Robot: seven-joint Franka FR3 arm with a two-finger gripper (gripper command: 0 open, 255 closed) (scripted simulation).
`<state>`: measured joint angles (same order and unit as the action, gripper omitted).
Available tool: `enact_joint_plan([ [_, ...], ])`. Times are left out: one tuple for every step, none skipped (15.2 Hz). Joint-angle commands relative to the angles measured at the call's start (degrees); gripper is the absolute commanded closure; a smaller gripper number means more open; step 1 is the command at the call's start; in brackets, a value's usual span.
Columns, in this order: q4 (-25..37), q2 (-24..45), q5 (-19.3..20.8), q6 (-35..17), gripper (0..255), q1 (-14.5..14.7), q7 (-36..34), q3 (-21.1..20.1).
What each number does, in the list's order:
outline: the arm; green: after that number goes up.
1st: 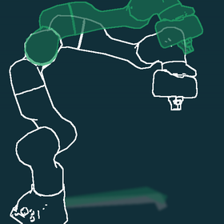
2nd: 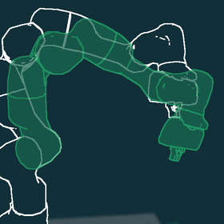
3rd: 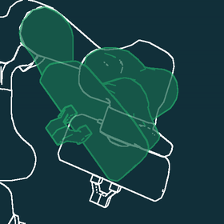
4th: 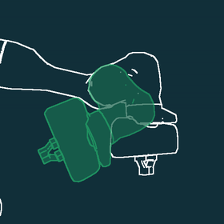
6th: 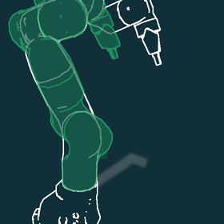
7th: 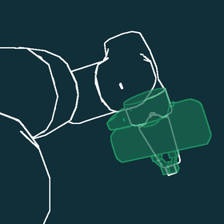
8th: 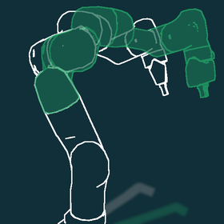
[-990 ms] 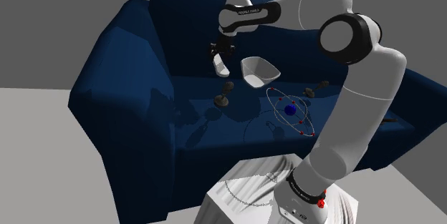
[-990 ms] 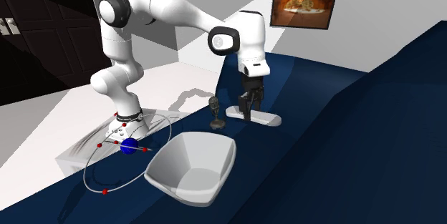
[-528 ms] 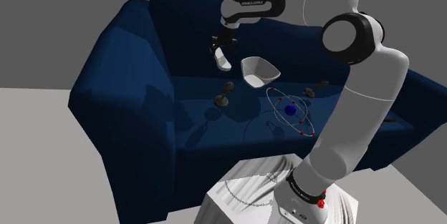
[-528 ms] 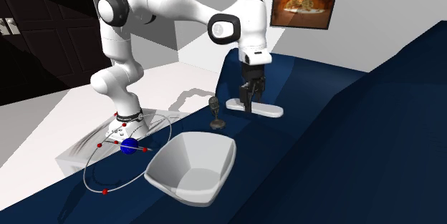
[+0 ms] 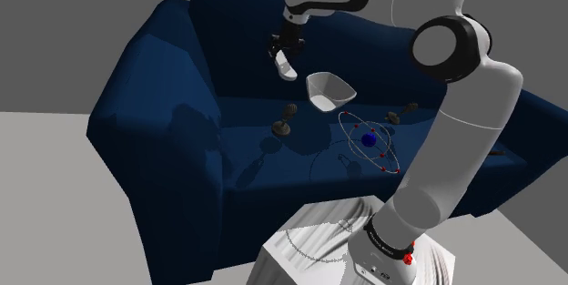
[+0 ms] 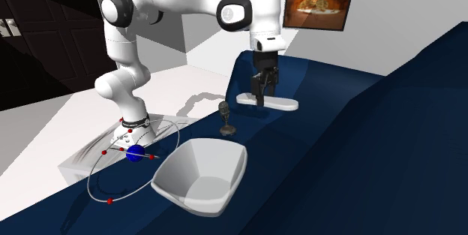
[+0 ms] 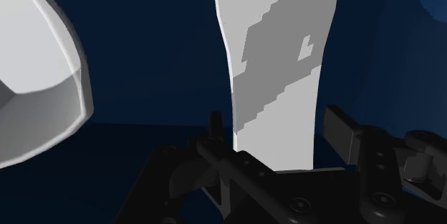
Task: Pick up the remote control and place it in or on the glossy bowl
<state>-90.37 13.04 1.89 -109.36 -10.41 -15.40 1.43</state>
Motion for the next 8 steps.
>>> enact_joint_plan([
  [1.9, 0.1, 0.0, 1.8, 255, -0.1, 0.2, 0.0],
  [2.7, 0.1, 0.0, 2.5, 255, -0.1, 0.2, 0.0],
  [3.5, 0.2, -0.1, 3.3, 255, -0.1, 0.2, 0.0],
  [4.3, 0.2, -0.1, 4.1, 255, -0.1, 0.2, 0.0],
  [4.8, 0.2, -0.1, 4.6, 255, -0.1, 0.3, 0.0],
  [3.8, -0.6, -0.3, 4.3, 255, -0.8, 1.5, 0.5],
  [2.8, -1.3, -0.5, 4.0, 255, -1.6, 2.7, 0.9],
  [1.8, -2.1, -0.6, 3.8, 255, -2.3, 3.9, 1.3],
])
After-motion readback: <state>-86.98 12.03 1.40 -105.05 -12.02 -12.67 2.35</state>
